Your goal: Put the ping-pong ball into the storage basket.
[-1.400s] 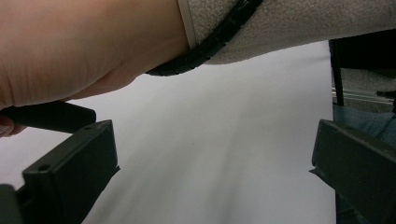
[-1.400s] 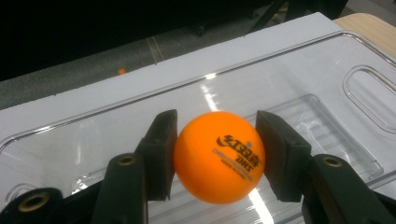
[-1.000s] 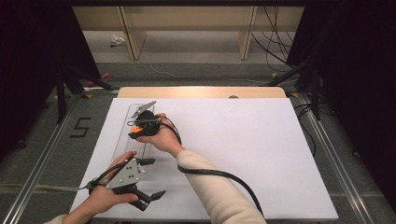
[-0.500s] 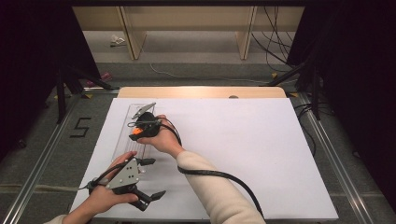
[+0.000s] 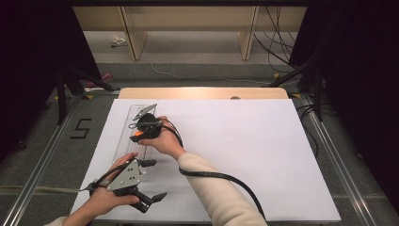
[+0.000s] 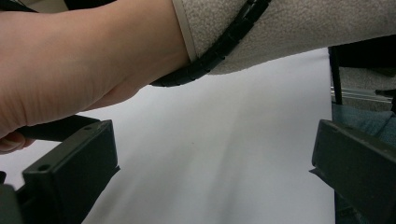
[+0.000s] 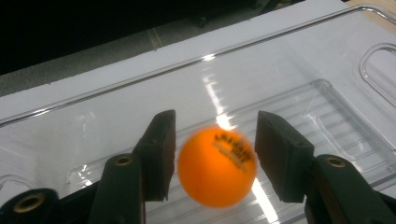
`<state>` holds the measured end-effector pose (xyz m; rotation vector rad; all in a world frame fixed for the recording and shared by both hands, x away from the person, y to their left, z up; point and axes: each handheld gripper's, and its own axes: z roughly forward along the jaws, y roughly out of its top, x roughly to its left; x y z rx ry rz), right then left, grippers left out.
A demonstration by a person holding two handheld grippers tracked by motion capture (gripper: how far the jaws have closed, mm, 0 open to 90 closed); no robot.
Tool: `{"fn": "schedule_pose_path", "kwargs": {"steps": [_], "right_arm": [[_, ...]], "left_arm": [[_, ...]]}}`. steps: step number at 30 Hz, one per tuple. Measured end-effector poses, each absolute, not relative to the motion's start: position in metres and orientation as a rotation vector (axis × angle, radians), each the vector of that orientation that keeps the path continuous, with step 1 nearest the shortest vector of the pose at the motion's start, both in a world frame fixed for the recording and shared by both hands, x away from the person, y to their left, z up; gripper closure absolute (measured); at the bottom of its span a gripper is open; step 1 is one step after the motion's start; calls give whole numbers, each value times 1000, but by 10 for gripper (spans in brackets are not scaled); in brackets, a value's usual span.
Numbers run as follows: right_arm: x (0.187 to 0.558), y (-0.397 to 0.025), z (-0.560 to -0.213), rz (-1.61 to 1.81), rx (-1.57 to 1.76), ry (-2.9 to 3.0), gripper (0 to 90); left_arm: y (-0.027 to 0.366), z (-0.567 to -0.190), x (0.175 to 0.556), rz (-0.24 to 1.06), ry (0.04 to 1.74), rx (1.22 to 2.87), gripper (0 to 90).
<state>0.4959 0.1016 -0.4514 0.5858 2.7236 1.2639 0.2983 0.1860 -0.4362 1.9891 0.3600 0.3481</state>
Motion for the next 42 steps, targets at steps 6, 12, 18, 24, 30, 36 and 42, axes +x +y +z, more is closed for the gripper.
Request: {"fn": "schedule_pose_path", "kwargs": {"steps": [6, 12, 18, 24, 30, 36, 42], "right_arm": [[496, 99, -449, 1289, 607, 2685, 357], [496, 94, -445, 1366, 608, 2647, 263], [496, 87, -438, 1421, 597, 2622, 182], [495, 80, -434, 1443, 614, 2602, 165], [493, 70, -431, 1440, 626, 2587, 165], [491, 61, -426, 1447, 630, 2571, 165], [487, 49, -423, 1444, 637, 2559, 165]], "left_arm": [[186, -436, 298, 348, 360, 1990, 0], [186, -436, 298, 346, 360, 1991, 0], [186, -436, 298, 344, 359, 1993, 0], [186, -437, 298, 345, 360, 1992, 0], [186, -437, 298, 345, 362, 1994, 0], [186, -437, 298, 346, 364, 1992, 0], [186, -437, 298, 346, 362, 1996, 0]]}}
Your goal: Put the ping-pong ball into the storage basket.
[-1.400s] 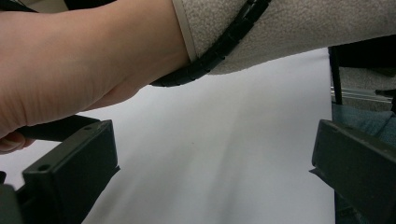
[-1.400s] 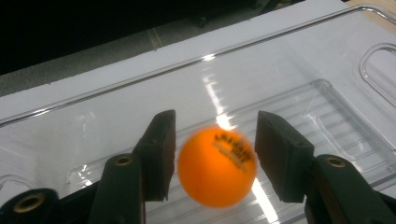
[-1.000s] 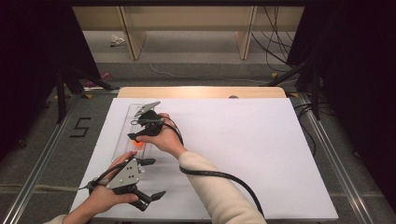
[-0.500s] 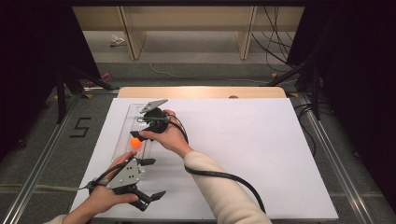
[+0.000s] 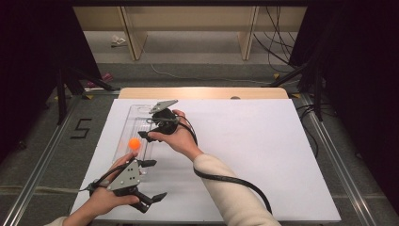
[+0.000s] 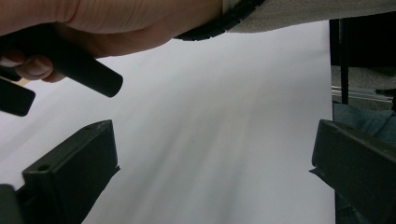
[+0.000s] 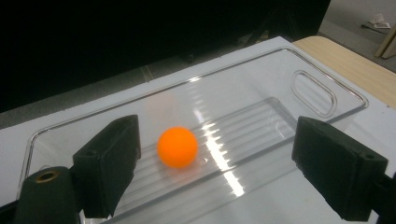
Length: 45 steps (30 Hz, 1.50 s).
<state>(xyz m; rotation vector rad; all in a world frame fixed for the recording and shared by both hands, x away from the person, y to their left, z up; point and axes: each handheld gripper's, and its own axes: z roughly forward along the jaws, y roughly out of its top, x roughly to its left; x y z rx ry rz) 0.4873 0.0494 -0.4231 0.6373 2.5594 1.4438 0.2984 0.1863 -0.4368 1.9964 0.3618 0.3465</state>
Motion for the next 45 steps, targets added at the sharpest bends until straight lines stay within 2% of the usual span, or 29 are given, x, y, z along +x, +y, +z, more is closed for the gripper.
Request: {"fn": "schedule_pose_path", "kwargs": {"steps": [45], "right_arm": [[455, -67, -416, 1380, 766, 2462, 165]], "left_arm": [[187, -438, 299, 350, 372, 2000, 0]]}}
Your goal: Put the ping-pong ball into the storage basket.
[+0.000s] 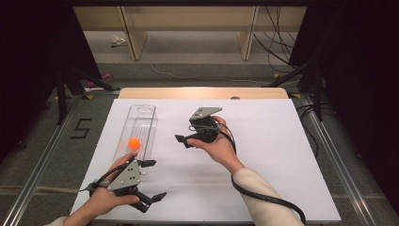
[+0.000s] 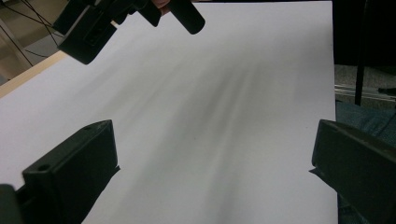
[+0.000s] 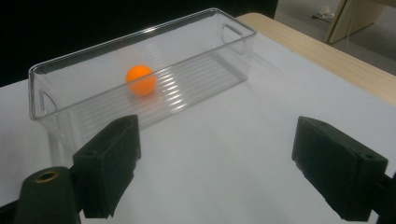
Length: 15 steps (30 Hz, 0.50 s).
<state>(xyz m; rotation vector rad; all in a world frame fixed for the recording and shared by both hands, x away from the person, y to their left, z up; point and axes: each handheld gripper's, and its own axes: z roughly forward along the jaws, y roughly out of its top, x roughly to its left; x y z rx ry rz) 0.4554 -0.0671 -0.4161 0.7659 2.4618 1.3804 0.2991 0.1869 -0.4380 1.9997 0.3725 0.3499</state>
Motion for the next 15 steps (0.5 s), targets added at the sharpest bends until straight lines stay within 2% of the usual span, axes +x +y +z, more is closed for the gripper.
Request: {"fn": "schedule_pose_path", "kwargs": {"steps": [15], "right_arm": [[444, -105, -414, 1375, 816, 2413, 165]], "left_arm": [[188, -438, 299, 351, 378, 2000, 0]]}}
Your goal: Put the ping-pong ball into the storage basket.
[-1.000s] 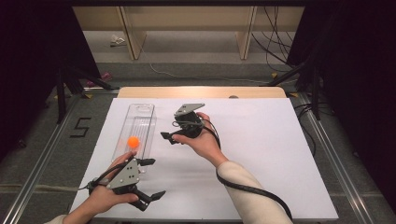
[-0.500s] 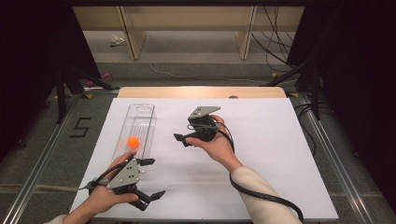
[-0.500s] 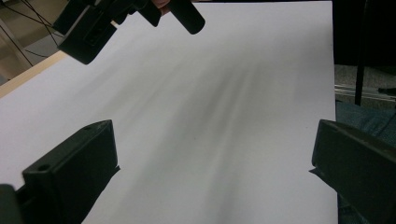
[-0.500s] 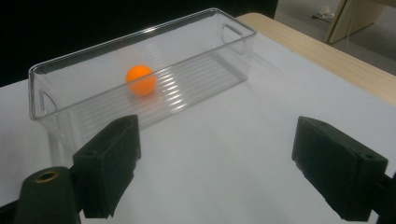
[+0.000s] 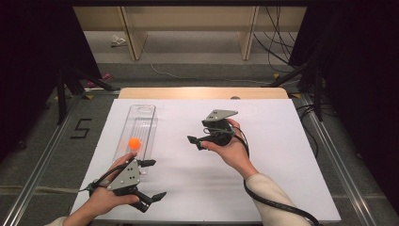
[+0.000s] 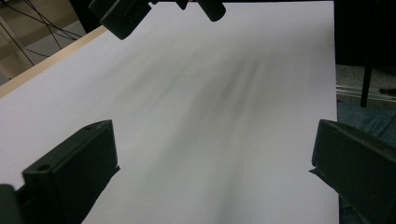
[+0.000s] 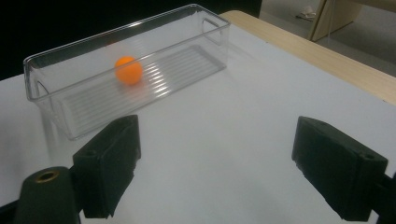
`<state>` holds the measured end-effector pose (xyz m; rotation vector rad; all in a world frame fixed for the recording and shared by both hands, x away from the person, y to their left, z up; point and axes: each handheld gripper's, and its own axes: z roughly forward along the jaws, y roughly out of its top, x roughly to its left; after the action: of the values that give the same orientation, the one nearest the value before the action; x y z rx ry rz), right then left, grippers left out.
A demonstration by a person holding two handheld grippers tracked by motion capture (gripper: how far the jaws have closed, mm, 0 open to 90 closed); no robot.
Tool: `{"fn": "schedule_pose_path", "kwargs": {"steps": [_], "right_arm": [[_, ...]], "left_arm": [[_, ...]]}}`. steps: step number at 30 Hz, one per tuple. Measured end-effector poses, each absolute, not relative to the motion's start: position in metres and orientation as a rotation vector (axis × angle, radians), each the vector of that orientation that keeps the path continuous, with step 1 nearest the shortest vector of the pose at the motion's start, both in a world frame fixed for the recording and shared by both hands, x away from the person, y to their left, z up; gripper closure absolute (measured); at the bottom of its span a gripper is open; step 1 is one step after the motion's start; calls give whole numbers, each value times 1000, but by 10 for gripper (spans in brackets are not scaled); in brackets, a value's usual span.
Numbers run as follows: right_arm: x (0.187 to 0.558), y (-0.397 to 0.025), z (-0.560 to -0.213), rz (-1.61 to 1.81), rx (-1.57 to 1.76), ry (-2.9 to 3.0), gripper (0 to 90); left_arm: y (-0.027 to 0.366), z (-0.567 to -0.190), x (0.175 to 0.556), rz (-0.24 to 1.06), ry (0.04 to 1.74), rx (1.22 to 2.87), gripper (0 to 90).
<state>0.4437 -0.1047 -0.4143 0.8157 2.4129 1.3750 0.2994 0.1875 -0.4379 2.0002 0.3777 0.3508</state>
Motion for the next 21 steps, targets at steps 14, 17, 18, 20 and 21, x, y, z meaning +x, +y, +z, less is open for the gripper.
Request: {"fn": "schedule_pose_path", "kwargs": {"steps": [14, 17, 18, 20, 21], "right_arm": [[427, -138, -416, 1382, 865, 2371, 164], [424, -146, -415, 1388, 875, 2357, 164], [424, -148, -414, 1390, 880, 2353, 165], [422, -153, -413, 1395, 891, 2342, 164], [421, -156, -413, 1395, 897, 2337, 164]], "left_arm": [[188, -438, 299, 354, 383, 1999, 0], [188, -438, 300, 355, 383, 2000, 0], [188, -438, 300, 354, 383, 2000, 0], [188, -438, 300, 352, 382, 2000, 0], [188, -438, 299, 351, 382, 2000, 0]]}}
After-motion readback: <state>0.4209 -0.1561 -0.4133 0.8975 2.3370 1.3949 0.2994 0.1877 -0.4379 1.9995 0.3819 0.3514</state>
